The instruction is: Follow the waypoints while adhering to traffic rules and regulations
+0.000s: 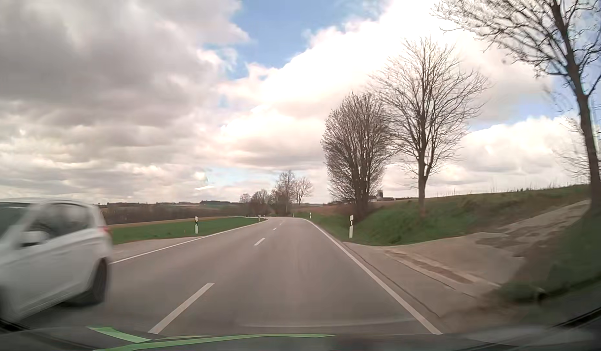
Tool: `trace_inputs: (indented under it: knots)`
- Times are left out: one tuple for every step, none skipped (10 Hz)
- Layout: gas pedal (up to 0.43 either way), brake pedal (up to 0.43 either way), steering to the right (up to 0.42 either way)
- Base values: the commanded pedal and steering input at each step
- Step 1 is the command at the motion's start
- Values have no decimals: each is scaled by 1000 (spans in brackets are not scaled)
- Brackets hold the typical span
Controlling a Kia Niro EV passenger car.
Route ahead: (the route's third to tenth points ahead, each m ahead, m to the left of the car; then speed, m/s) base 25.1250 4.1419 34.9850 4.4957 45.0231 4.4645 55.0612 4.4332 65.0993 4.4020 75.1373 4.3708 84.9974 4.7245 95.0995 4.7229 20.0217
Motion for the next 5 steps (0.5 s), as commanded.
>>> trace_inputs:
  knots:
    - [228, 0, 1]
    - [228, 0, 1]
    - [228, 0, 1]
    - [228, 0, 0]
    - [228, 0, 0]
